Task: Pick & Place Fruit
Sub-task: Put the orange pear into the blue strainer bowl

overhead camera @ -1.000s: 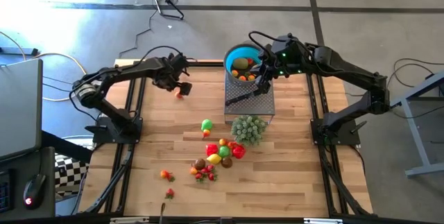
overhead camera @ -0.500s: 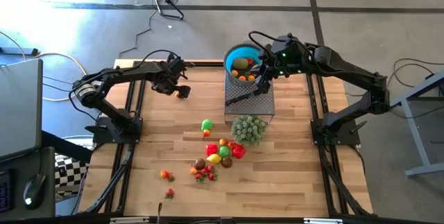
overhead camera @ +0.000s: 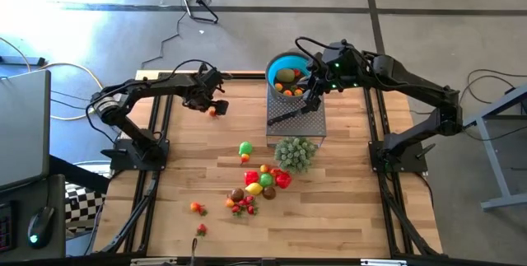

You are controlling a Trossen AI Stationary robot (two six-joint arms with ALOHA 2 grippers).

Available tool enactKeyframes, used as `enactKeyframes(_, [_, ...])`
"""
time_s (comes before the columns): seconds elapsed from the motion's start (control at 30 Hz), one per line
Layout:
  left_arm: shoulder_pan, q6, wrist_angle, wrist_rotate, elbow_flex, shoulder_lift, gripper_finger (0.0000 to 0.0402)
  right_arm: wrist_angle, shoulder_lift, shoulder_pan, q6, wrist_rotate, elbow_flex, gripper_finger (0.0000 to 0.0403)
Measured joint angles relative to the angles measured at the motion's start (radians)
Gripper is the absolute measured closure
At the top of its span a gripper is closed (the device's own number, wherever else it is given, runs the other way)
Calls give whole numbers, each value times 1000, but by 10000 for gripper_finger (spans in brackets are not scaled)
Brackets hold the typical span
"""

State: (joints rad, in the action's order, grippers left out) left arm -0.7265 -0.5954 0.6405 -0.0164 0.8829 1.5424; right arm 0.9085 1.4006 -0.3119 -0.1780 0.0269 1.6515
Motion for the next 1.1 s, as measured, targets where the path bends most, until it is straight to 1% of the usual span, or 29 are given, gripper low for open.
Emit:
enactKeyframes(0.23, [0,-12,-1,-1,0,34,52,0,0,0,0,0,0,401])
enactKeyframes(1.1, [0,-29,-36,-21,0,34,52,0,0,0,0,0,0,401])
